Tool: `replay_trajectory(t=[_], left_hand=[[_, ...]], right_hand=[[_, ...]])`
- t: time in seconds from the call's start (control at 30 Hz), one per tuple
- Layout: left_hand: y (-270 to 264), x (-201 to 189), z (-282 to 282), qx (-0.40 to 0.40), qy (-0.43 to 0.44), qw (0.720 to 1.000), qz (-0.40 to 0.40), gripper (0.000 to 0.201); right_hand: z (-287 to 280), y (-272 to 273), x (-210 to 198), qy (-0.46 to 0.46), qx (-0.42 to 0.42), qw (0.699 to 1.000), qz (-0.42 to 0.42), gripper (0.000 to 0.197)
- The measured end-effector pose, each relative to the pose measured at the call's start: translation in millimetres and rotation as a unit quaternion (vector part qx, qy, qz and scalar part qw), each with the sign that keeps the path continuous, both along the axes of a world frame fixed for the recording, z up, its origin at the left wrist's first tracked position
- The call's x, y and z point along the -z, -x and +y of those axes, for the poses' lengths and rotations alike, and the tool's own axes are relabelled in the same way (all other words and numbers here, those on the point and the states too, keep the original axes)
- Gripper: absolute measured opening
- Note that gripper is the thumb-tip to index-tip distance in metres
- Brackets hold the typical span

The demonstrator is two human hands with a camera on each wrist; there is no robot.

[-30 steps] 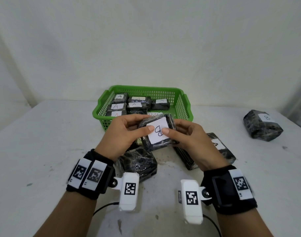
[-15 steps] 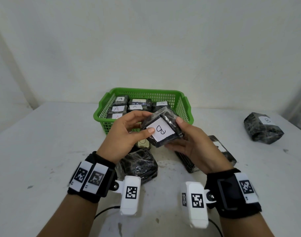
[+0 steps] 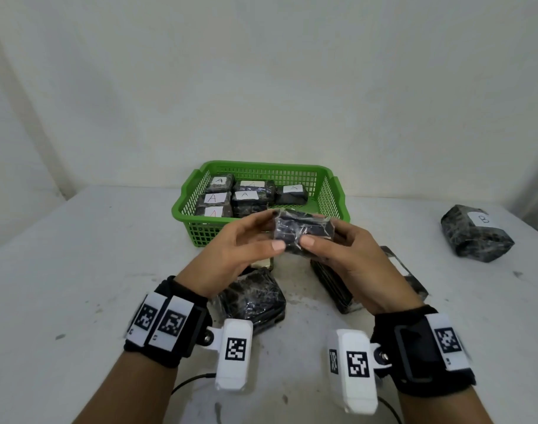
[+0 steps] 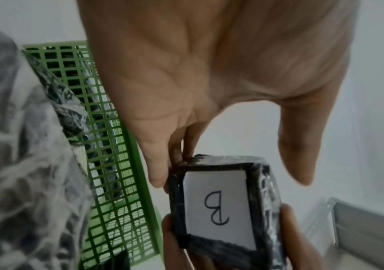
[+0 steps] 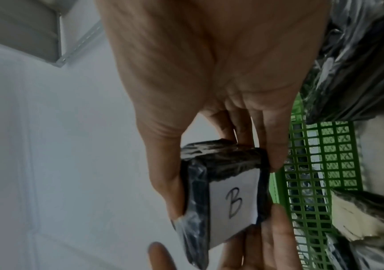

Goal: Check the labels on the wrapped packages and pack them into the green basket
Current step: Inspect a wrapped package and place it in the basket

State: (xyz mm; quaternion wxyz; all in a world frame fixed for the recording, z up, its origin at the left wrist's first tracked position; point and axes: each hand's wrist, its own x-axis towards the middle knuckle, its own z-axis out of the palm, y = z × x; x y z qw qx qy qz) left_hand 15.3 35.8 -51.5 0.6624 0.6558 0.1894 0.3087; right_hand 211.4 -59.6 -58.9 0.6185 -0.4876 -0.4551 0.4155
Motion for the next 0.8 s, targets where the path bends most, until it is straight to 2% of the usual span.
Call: replay_trajectory(t=[0.13,0.3,0.43,0.6,0.67,0.73,0.8], left_hand=[[-2.6,1.0,2.9,-0.062,-0.016,0.998,0.015,0.101],[-1.4,1.8,6.3,-0.104,-0.007,0.995,0.003,0.1],[-3.6,0.2,1.0,-0.077,0.007,0.997,0.015,0.101],[-1.7,-2.2,0.5,-0.103,0.025,0.994,0.0,0.103],[-0.9,-3.8,-1.3,-0.077,0.028,0.997,0.009,0.092],[-1.2,-3.4,-2.2,-0.048,0.021,0.998,0.03,0.075],[-0.7,-3.0,-1.1,-0.056,0.005,0.998,0.034,0.069]], right_hand=[[1.4,4.6,0.7,-0.001,-0.025,1.0,-0.002,0.077],[0.6,11.9,-4.0,-0.001,-0.037,0.997,0.065,0.039],[-0.5,11.1,-4.3,-0.002,-0.011,0.998,0.054,0.048],[2.5,10.0,2.4,0.013,-0.015,1.0,0.012,0.05],[1.8,10.1,1.6,0.006,-0.007,1.0,-0.003,0.051],[-0.5,9.1,0.3,-0.006,0.002,1.0,-0.008,0.044],[-1.7,8.9,-1.1,-0.009,-0.003,1.0,0.001,0.041]])
